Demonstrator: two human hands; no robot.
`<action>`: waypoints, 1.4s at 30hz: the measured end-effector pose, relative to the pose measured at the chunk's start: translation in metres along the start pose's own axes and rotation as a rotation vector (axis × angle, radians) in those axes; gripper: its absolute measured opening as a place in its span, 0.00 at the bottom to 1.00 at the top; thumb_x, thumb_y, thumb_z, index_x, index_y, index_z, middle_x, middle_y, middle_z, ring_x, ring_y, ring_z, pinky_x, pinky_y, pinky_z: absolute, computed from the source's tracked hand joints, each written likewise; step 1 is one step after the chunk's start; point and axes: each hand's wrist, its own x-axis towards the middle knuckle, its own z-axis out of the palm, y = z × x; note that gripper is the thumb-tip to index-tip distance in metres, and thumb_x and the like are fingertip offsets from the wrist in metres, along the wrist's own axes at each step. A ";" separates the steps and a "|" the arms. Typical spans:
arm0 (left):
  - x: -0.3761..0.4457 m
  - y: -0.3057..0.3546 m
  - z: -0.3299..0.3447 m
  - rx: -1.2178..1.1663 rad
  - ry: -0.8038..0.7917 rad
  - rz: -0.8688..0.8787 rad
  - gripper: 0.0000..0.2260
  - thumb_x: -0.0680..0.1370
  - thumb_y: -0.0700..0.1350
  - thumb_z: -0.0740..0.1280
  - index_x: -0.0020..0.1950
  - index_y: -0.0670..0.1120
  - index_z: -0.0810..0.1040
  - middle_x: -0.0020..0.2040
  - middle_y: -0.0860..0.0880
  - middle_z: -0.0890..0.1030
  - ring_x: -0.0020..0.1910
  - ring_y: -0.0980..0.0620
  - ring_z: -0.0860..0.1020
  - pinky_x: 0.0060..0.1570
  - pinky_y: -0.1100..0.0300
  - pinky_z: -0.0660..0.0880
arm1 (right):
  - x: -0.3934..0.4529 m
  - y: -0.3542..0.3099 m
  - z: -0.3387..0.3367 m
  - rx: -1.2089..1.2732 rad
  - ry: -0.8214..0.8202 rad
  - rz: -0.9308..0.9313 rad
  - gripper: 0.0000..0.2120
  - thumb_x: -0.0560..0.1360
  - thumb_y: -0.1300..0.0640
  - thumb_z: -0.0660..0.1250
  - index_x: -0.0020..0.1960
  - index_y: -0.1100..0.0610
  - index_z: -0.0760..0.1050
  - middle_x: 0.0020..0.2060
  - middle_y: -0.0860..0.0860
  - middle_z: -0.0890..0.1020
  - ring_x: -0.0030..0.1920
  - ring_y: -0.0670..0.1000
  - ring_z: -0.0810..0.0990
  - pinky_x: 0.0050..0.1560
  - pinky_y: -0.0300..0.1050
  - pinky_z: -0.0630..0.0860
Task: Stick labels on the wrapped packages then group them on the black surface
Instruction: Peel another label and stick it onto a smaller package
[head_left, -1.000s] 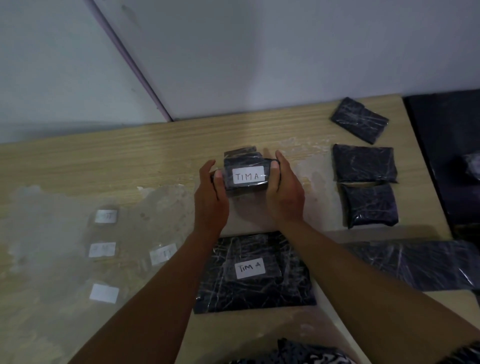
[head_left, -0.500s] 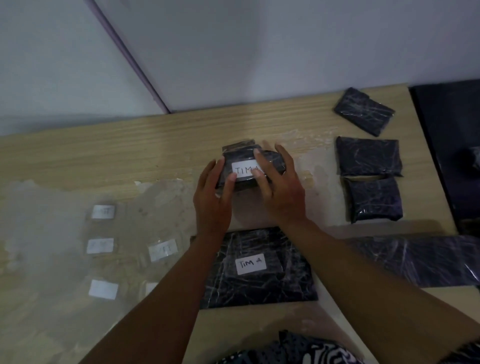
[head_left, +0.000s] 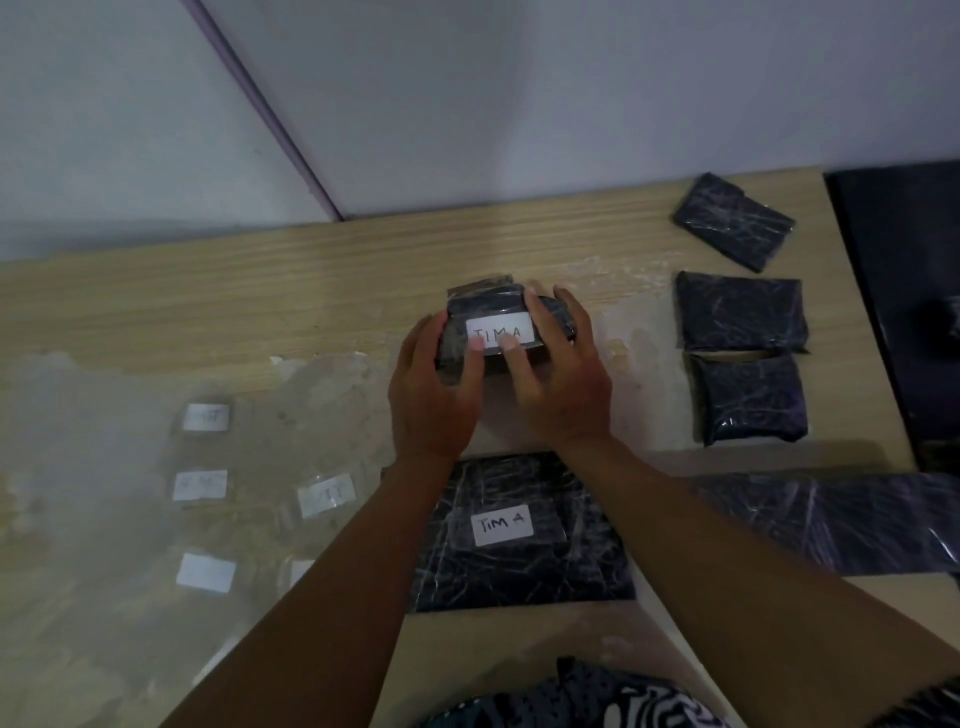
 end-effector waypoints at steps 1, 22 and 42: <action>-0.002 0.004 0.002 0.017 0.002 -0.006 0.22 0.79 0.55 0.64 0.67 0.42 0.74 0.63 0.44 0.77 0.60 0.50 0.78 0.56 0.62 0.76 | -0.001 -0.001 0.001 -0.012 -0.016 0.005 0.27 0.77 0.37 0.62 0.74 0.43 0.69 0.75 0.46 0.65 0.70 0.47 0.72 0.55 0.45 0.79; -0.007 0.004 -0.001 -0.056 -0.046 -0.047 0.23 0.80 0.54 0.59 0.71 0.41 0.69 0.64 0.43 0.74 0.58 0.59 0.72 0.54 0.79 0.65 | -0.003 0.004 -0.002 0.139 -0.093 0.105 0.21 0.79 0.41 0.58 0.73 0.38 0.67 0.72 0.44 0.67 0.69 0.46 0.71 0.59 0.45 0.77; -0.007 -0.003 -0.002 -0.120 -0.116 -0.019 0.21 0.81 0.48 0.57 0.72 0.41 0.67 0.66 0.43 0.71 0.62 0.58 0.69 0.61 0.75 0.64 | -0.006 0.012 -0.005 0.169 -0.129 0.064 0.20 0.84 0.51 0.54 0.75 0.39 0.64 0.74 0.45 0.65 0.65 0.40 0.69 0.55 0.25 0.68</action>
